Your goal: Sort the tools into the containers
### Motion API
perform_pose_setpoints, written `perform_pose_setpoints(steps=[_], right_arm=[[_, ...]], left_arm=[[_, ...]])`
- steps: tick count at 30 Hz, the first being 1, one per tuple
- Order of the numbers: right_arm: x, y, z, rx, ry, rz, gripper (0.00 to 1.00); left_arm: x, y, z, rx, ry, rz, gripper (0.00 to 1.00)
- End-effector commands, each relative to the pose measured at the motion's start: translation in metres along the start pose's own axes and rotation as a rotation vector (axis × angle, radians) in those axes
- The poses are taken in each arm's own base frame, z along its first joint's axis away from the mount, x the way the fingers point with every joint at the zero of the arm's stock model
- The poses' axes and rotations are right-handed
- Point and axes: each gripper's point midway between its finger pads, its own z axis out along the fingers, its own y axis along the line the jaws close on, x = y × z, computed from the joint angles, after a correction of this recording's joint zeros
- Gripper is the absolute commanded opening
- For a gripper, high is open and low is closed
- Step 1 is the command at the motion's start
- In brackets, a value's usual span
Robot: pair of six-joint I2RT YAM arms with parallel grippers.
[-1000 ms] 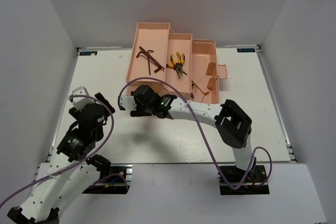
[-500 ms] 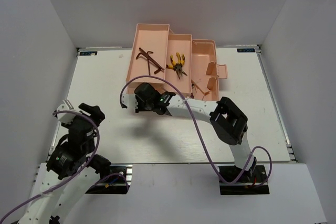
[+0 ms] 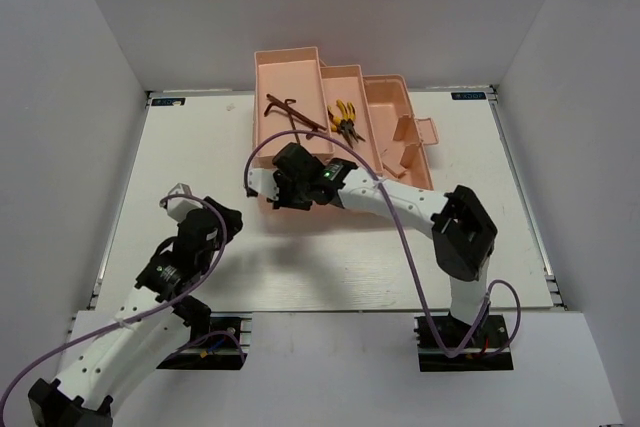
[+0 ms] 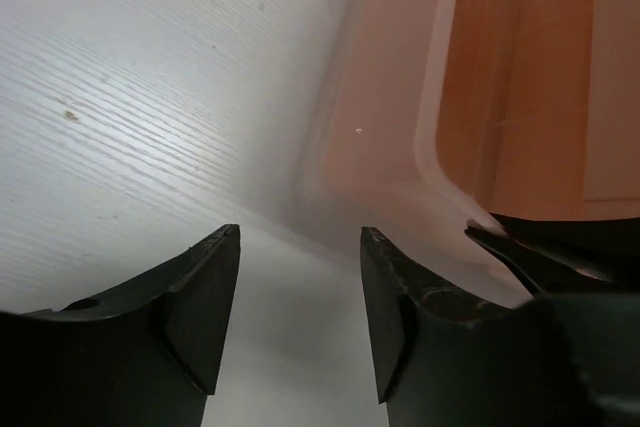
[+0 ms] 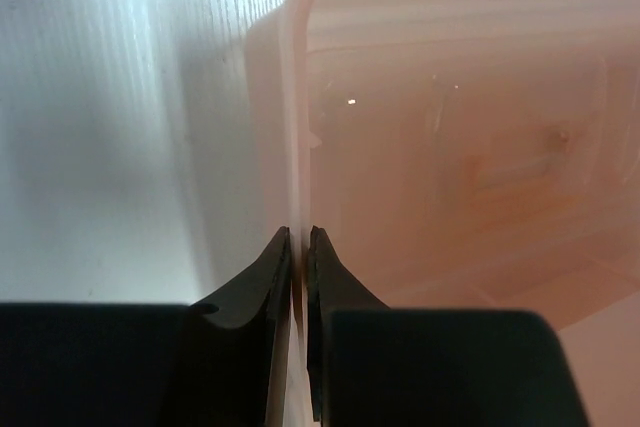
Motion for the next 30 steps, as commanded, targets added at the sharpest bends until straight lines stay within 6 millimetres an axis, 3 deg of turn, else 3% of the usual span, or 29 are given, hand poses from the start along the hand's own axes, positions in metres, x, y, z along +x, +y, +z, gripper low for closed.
perform_pose_setpoints(steps=[1, 7, 11, 16, 17, 24, 30], right_arm=[[-0.063, -0.065, -0.093, 0.202, -0.232, 0.073, 0.0], [-0.067, -0.078, -0.133, 0.204, -0.303, 0.159, 0.0], [-0.056, -0.075, -0.141, 0.173, -0.317, 0.231, 0.0], [-0.045, -0.065, -0.143, 0.114, -0.329, 0.303, 0.0], [-0.046, -0.062, -0.144, 0.098, -0.339, 0.31, 0.0], [-0.039, -0.041, -0.14, 0.004, -0.351, 0.383, 0.0], [-0.037, -0.021, -0.141, -0.1, -0.382, 0.416, 0.0]], left_arm=[[0.012, -0.023, 0.007, 0.1, 0.043, -0.071, 0.6], [0.04, -0.02, 0.026, 0.118, 0.104, -0.108, 0.49], [0.048, -0.026, 0.038, 0.152, 0.111, -0.133, 0.36], [0.069, -0.024, 0.059, 0.149, 0.179, -0.144, 0.35], [0.063, -0.036, 0.064, 0.19, 0.163, -0.176, 0.35], [0.069, -0.068, 0.102, 0.272, 0.246, -0.216, 0.35], [0.059, -0.101, 0.13, 0.361, 0.29, -0.239, 0.35]])
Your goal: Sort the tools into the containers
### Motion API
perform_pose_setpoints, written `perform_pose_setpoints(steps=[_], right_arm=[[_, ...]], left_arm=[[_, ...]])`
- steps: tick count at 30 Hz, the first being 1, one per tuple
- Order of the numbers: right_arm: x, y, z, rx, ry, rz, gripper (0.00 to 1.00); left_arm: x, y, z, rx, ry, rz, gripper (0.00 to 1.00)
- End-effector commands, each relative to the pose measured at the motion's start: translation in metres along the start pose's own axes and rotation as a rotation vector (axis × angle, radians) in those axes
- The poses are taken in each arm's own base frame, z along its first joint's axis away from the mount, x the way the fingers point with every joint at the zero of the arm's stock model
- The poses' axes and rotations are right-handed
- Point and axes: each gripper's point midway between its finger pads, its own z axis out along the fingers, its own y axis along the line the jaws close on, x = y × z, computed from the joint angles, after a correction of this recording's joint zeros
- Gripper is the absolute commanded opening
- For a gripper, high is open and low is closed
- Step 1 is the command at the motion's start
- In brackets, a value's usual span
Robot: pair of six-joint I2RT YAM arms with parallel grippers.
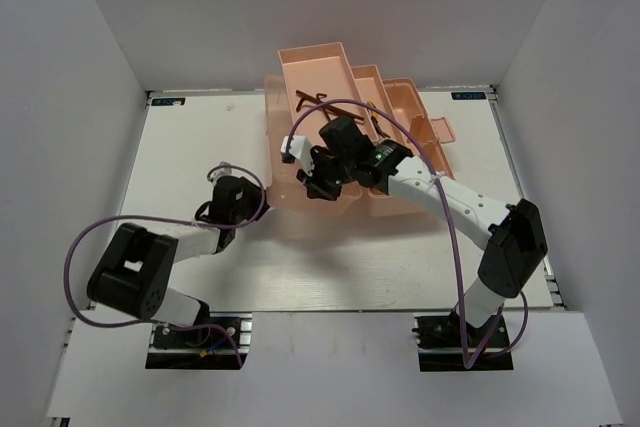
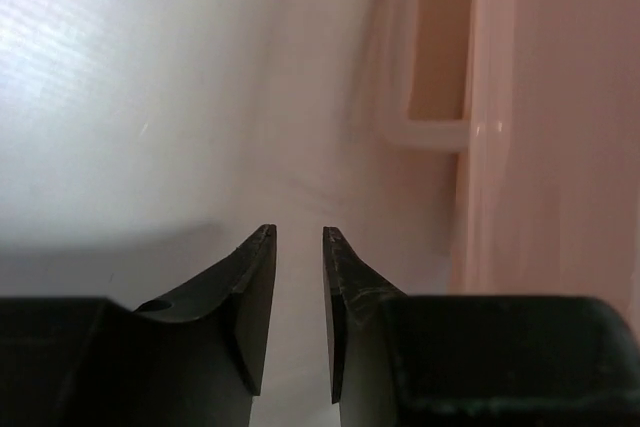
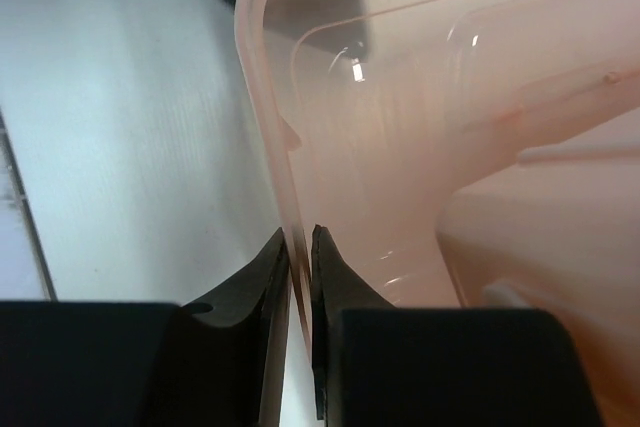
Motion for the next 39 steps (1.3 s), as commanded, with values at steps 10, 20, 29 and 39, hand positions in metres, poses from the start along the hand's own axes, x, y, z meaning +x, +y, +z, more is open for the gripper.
perform_pose_setpoints(steps=[10, 20, 29, 39], right_arm=[[-0.046, 0.033, -0.036, -0.181, -0.218, 0.102, 0.0], [-0.022, 0.044, -0.025, -0.224, -0.129, 0.068, 0.32], [0.005, 0.015, -0.016, 0.024, -0.024, -0.033, 0.62], [-0.042, -0.001, -0.055, 0.157, -0.058, -0.119, 0.61]], left_arm=[[-0.032, -0.088, 0.033, 0.338, 0.091, -0.024, 0.43], [-0.028, -0.124, 0.05, 0.534, 0.22, -0.001, 0.56], [-0.031, -0.122, 0.058, 0.528, 0.227, -0.014, 0.56], [-0.044, -0.133, 0.063, 0.537, 0.212, -0.012, 0.56]])
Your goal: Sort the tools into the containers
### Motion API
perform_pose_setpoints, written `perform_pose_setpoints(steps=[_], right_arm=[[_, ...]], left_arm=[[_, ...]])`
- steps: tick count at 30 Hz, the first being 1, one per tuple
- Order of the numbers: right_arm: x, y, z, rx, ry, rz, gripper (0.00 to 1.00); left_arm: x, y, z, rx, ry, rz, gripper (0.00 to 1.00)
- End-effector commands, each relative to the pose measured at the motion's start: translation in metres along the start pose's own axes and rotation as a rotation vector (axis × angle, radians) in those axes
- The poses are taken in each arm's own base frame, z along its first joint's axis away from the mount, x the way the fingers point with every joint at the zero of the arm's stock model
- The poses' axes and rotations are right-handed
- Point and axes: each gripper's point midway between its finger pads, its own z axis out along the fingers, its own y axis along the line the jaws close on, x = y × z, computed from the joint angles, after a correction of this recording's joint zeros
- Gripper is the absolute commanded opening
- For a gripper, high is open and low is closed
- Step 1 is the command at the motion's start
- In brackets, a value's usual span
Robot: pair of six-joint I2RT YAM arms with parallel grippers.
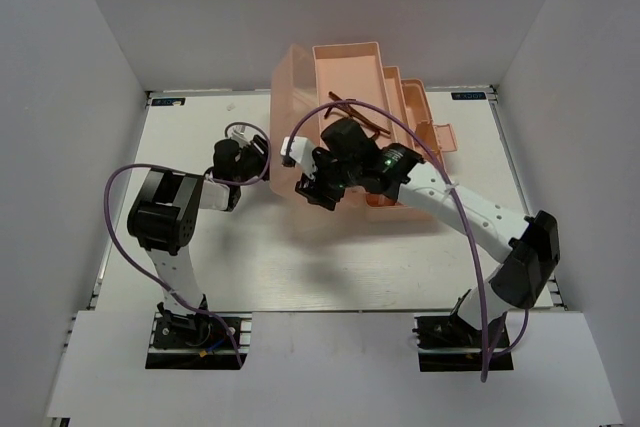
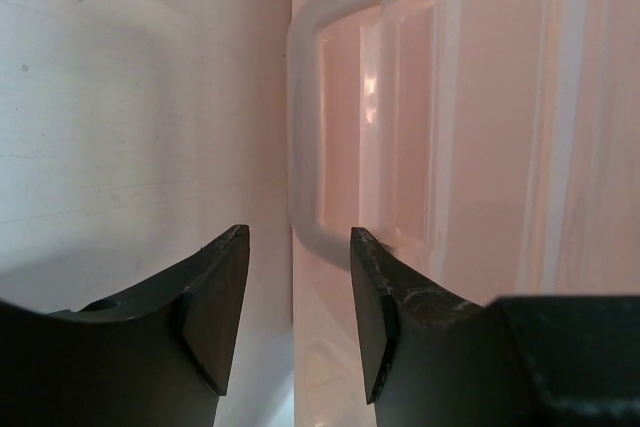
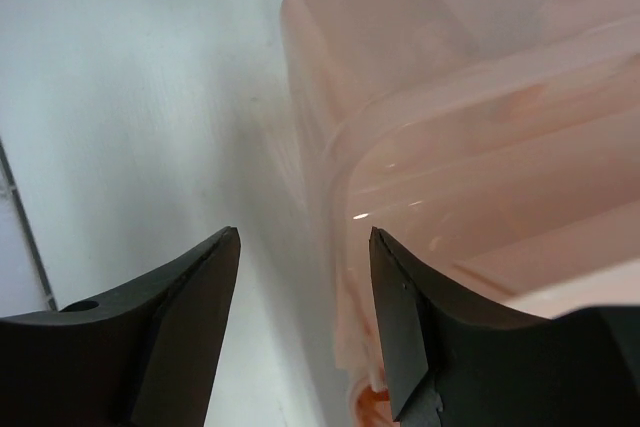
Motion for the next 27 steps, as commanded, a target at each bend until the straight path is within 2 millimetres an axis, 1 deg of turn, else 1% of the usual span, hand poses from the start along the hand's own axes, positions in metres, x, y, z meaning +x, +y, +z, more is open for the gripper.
perform_pose_setpoints(steps=[1, 2, 3, 4, 5, 6, 7, 8, 9, 10, 11, 12, 13, 14, 15, 16, 17, 18, 19, 20, 21, 22, 23, 24, 25, 26, 27], right_arm=[[-0.044, -0.019, -0.037, 0.121, -0.084, -0.076, 0.61], [-0.047, -0.023, -0.042, 0.137, -0.09, -0.079, 0.61], [-0.051, -0.026, -0.046, 0.155, -0.094, -0.087, 0.61], [-0.056, -0.027, -0.051, 0.162, -0.109, -0.087, 0.61], [-0.057, -0.028, -0.054, 0.169, -0.11, -0.088, 0.61], [-0.066, -0.029, -0.061, 0.177, -0.129, -0.095, 0.61], [-0.068, -0.032, -0.065, 0.191, -0.131, -0.091, 0.61], [-0.077, -0.039, -0.076, 0.231, -0.149, -0.1, 0.58], [-0.085, -0.045, -0.081, 0.264, -0.172, -0.104, 0.57], [-0.08, -0.072, -0.097, 0.432, -0.123, -0.084, 0.55], [-0.083, -0.085, -0.109, 0.503, -0.133, -0.068, 0.45], [-0.09, -0.141, -0.165, 0.862, -0.125, -0.052, 0.2], [-0.094, -0.144, -0.162, 0.878, -0.15, -0.049, 0.19], [-0.097, -0.162, -0.187, 1.029, -0.177, -0.016, 0.09], [-0.086, -0.179, -0.215, 1.137, -0.13, -0.035, 0.0], [-0.073, -0.195, -0.223, 1.211, -0.127, -0.004, 0.0], [-0.057, -0.208, -0.234, 1.251, -0.095, 0.016, 0.0], [-0.05, -0.211, -0.248, 1.274, -0.101, 0.034, 0.0], [-0.023, -0.22, -0.246, 1.283, -0.049, 0.069, 0.0], [-0.011, -0.222, -0.246, 1.286, -0.027, 0.083, 0.0], [0.009, -0.226, -0.256, 1.306, -0.007, 0.12, 0.0], [0.031, -0.234, -0.263, 1.328, 0.022, 0.171, 0.0], [0.057, -0.234, -0.261, 1.316, 0.061, 0.209, 0.0], [0.073, -0.234, -0.263, 1.318, 0.096, 0.238, 0.0], [0.091, -0.238, -0.268, 1.323, 0.104, 0.289, 0.0], [0.122, -0.238, -0.264, 1.315, 0.155, 0.349, 0.0], [0.133, -0.235, -0.258, 1.28, 0.169, 0.372, 0.0]], left_arm=[[-0.009, -0.035, 0.005, 0.093, 0.002, 0.04, 0.56], [-0.011, -0.038, 0.006, 0.1, -0.001, 0.045, 0.56], [-0.011, -0.036, 0.006, 0.093, 0.002, 0.04, 0.56], [-0.013, -0.04, 0.007, 0.1, -0.001, 0.045, 0.56], [-0.017, -0.038, 0.006, 0.098, -0.009, 0.044, 0.56], [-0.017, -0.038, 0.006, 0.098, -0.009, 0.043, 0.56], [-0.018, -0.04, 0.007, 0.099, -0.01, 0.044, 0.56], [-0.018, -0.04, 0.007, 0.099, -0.01, 0.044, 0.56], [-0.02, -0.042, 0.008, 0.099, -0.01, 0.044, 0.56], [-0.02, -0.046, 0.008, 0.107, -0.002, 0.056, 0.56], [-0.021, -0.05, 0.007, 0.114, -0.005, 0.061, 0.56], [-0.027, -0.059, 0.009, 0.12, -0.009, 0.088, 0.54], [-0.03, -0.063, 0.01, 0.129, -0.014, 0.104, 0.54], [-0.03, -0.071, 0.007, 0.134, -0.007, 0.117, 0.54], [-0.032, -0.073, 0.009, 0.133, -0.008, 0.14, 0.53], [-0.034, -0.089, 0.009, 0.159, -0.011, 0.168, 0.53], [-0.034, -0.095, 0.008, 0.165, -0.003, 0.181, 0.53], [-0.032, -0.108, 0.006, 0.186, 0.006, 0.202, 0.53], [-0.037, -0.121, 0.006, 0.207, -0.006, 0.235, 0.53], [-0.033, -0.131, 0.005, 0.228, 0.01, 0.246, 0.53], [-0.034, -0.14, 0.002, 0.244, 0.012, 0.266, 0.53], [-0.032, -0.152, 0.003, 0.269, 0.019, 0.281, 0.53], [-0.029, -0.169, 0.002, 0.303, 0.036, 0.3, 0.53], [-0.029, -0.174, 0.001, 0.313, 0.043, 0.306, 0.53], [-0.025, -0.185, 0.001, 0.337, 0.058, 0.319, 0.53], [-0.019, -0.189, 0.003, 0.348, 0.088, 0.322, 0.53], [-0.022, -0.201, 0.004, 0.37, 0.091, 0.337, 0.53]])
